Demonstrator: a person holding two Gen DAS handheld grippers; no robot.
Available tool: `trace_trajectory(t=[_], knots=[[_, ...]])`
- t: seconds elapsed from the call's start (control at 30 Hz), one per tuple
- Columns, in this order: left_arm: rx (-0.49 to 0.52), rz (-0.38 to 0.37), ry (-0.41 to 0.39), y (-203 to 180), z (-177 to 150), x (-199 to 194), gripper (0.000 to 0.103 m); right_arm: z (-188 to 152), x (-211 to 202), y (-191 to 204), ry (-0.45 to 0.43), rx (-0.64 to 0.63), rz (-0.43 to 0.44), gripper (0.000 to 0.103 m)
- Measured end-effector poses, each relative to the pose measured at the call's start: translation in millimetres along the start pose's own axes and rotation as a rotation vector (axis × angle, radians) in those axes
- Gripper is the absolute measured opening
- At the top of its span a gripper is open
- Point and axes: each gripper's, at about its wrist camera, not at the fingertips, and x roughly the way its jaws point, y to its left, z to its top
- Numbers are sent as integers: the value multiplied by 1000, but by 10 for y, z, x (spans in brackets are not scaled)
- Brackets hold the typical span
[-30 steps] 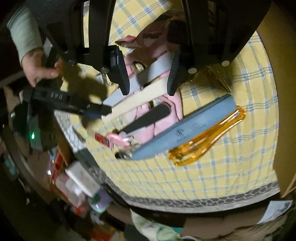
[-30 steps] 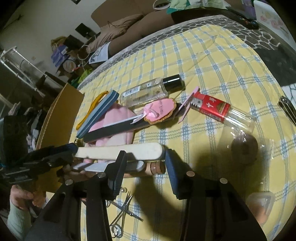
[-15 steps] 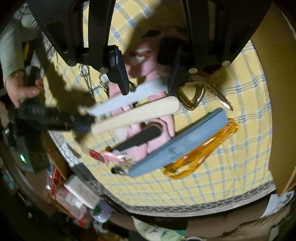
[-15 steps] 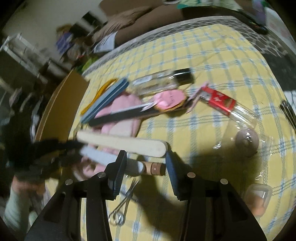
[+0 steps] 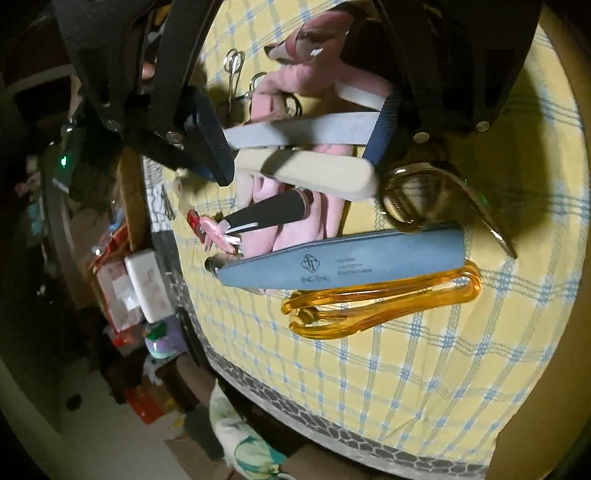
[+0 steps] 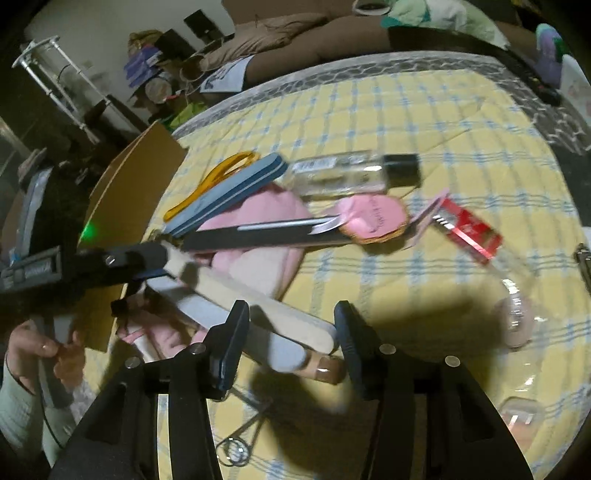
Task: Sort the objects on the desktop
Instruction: 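Lift the cream nail file with the right gripper and carry it toward the box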
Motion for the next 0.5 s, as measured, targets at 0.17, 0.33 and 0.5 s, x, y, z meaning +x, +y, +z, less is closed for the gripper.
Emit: trace_trajectory(t=[0.17,0.33,0.5], knots=[[-25,-35,-45,14,-4,-22,30,-32,-11,89,13,-53,25,51],[-52,-81,-83,24,-8,-88,24,-65,-6,131,22,-78,60,51],[-47,-124,-119,-49,17,-280,21,-52,-51,266,-1,-137,26,35]])
